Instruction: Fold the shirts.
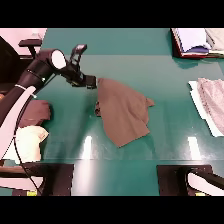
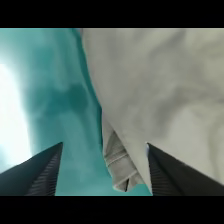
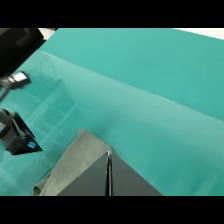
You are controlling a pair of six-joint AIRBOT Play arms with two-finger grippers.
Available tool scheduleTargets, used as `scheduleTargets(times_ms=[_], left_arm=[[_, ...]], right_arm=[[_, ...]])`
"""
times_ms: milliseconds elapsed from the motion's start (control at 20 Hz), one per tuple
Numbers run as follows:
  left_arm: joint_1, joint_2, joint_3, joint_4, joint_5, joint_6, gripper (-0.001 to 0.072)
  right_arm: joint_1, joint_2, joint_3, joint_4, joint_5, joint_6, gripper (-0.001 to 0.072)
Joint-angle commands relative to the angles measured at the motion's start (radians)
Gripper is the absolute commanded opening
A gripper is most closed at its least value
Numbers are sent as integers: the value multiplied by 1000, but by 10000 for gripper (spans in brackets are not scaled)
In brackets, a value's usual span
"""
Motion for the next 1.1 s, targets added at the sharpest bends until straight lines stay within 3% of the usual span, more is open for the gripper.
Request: scheduleTargets(times_ms=[0,150,350,400,600,650,900,950,1000,1050], left_arm=[[39,-82,-87,-154,70,47,613],[39,-155,-87,-285,147,116,613],[39,-188,-85,-343,258,135,611],[39,-188,-85,-349,269,145,581],[39,-187,-84,-359,274,180,95],[42,-183,-82,-357,266,191,23],[89,-74,-66,-245,195,219,22],[91,-46,-67,-204,186,220,22],[91,-20,-67,-183,174,220,22],[91,-6,-66,-172,164,224,22]], right_arm=[[0,1,-33,0,15,0,22],[0,1,-114,1,13,22,21],[0,1,-259,0,7,27,22],[0,0,-304,0,5,27,22],[0,0,-493,-6,-2,27,22],[0,2,-544,-21,0,27,21],[0,3,-877,-110,0,64,23],[1,2,-956,-101,-23,66,103],[5,-2,-1025,-82,-58,68,321],[14,-16,-1089,-50,-94,68,419]])
